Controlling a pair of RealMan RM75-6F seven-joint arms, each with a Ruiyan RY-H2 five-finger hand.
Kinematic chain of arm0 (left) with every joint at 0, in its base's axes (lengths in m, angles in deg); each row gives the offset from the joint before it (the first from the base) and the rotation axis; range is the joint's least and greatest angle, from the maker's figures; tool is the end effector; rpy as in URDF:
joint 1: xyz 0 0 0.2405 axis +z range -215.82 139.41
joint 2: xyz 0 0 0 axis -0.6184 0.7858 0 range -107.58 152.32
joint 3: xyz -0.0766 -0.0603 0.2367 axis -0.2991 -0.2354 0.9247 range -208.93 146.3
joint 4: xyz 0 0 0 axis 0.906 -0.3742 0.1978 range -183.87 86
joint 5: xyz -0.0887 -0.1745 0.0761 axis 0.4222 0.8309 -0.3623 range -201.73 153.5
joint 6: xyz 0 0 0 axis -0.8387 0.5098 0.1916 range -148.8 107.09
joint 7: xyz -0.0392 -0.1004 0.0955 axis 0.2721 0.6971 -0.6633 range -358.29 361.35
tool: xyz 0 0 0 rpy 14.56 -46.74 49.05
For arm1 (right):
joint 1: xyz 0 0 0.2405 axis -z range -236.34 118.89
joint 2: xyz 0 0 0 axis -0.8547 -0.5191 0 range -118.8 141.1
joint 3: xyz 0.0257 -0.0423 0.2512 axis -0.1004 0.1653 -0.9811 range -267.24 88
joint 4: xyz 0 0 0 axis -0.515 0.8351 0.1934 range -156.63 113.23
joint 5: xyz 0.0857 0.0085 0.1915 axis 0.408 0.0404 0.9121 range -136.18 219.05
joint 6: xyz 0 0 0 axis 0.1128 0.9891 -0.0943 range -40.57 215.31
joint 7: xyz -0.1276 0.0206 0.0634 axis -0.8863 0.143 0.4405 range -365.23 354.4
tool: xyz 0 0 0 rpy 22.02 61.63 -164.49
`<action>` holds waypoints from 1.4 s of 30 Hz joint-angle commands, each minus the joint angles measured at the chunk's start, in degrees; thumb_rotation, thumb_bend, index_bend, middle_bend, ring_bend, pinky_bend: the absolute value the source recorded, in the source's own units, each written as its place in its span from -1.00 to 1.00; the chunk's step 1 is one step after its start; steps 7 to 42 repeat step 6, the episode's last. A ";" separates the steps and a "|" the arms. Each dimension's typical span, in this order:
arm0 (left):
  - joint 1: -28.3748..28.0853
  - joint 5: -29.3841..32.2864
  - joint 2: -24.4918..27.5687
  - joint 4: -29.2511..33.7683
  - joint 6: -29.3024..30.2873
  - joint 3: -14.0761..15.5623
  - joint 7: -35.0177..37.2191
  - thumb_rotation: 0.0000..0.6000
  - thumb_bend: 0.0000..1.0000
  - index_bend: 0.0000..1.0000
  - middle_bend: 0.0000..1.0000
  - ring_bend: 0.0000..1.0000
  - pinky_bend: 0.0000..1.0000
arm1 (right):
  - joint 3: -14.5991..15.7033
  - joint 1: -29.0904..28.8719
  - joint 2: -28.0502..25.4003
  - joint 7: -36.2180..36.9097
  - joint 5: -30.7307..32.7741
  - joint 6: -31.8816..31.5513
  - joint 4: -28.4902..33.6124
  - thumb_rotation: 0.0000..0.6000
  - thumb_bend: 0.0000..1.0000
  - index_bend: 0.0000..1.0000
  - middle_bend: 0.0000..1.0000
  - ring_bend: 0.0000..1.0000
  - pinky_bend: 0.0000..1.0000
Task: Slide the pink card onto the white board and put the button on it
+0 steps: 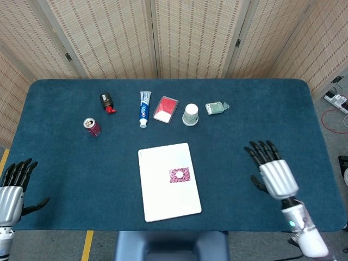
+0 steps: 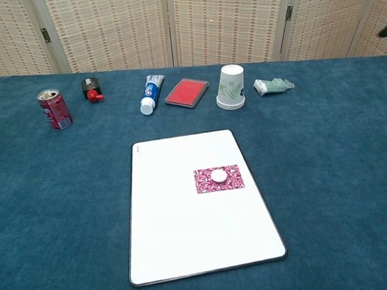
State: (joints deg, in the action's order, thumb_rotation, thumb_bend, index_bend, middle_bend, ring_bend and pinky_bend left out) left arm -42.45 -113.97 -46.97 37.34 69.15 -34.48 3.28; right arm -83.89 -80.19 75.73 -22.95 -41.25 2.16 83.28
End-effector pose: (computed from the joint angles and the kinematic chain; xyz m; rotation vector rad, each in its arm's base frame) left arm -0.3113 0.1789 0.1474 -1.3752 -0.8282 -1.0018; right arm -0.2308 -0.2194 0.1235 1.6381 -0.7706 0.9180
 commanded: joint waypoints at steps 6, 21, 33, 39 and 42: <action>-0.69 -0.43 0.00 1.34 -0.80 0.23 -1.69 1.00 -0.72 -0.79 -0.85 -0.83 -1.00 | 4.16 12.39 -3.62 10.92 -5.25 -11.46 -4.71 1.00 -0.27 -0.75 -0.79 -1.00 -1.00; -0.69 -0.43 0.00 1.34 -0.80 0.23 -1.69 1.00 -0.72 -0.79 -0.85 -0.83 -1.00 | 4.16 12.39 -3.62 10.92 -5.25 -11.46 -4.71 1.00 -0.27 -0.75 -0.79 -1.00 -1.00; -0.69 -0.43 0.00 1.34 -0.80 0.23 -1.69 1.00 -0.72 -0.79 -0.85 -0.83 -1.00 | 4.16 12.39 -3.62 10.92 -5.25 -11.46 -4.71 1.00 -0.27 -0.75 -0.79 -1.00 -1.00; -0.69 -0.43 0.00 1.34 -0.80 0.23 -1.69 1.00 -0.72 -0.79 -0.85 -0.83 -1.00 | 4.16 12.39 -3.62 10.92 -5.25 -11.46 -4.71 1.00 -0.27 -0.75 -0.79 -1.00 -1.00; -0.69 -0.43 0.00 1.34 -0.80 0.23 -1.69 1.00 -0.72 -0.79 -0.85 -0.83 -1.00 | 4.16 12.39 -3.62 10.92 -5.25 -11.46 -4.71 1.00 -0.27 -0.75 -0.79 -1.00 -1.00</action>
